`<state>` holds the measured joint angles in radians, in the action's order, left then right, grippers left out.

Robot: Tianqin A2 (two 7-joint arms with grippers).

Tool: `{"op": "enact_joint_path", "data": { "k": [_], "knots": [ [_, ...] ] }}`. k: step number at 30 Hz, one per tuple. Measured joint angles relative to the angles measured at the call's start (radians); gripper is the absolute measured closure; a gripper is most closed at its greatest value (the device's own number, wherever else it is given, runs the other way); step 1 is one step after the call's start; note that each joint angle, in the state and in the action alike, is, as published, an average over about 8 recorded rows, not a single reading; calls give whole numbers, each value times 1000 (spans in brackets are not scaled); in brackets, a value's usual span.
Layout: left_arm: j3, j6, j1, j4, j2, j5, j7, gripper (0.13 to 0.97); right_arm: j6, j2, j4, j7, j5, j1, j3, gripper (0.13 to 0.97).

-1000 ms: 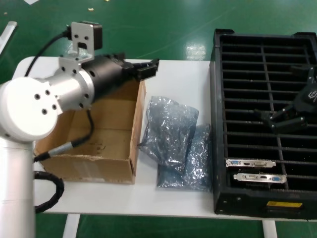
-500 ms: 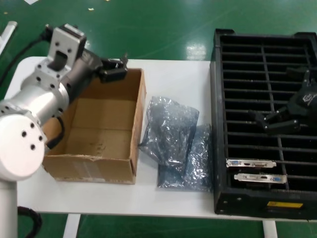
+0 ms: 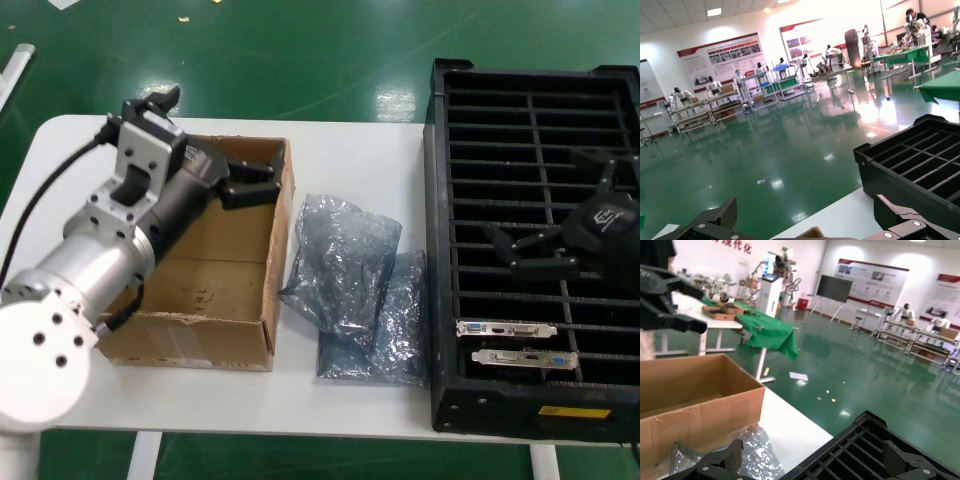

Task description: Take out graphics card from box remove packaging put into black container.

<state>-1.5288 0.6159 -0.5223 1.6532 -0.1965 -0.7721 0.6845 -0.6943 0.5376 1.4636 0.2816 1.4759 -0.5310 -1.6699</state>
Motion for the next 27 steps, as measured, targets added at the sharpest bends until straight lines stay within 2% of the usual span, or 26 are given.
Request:
{"op": "enact_joint_path", "data": {
  "k": [27],
  "knots": [
    [-35, -302, 256, -26, -51, -505, -336, 132, 341, -117, 67, -138, 159, 261, 34, 129]
  ]
}}
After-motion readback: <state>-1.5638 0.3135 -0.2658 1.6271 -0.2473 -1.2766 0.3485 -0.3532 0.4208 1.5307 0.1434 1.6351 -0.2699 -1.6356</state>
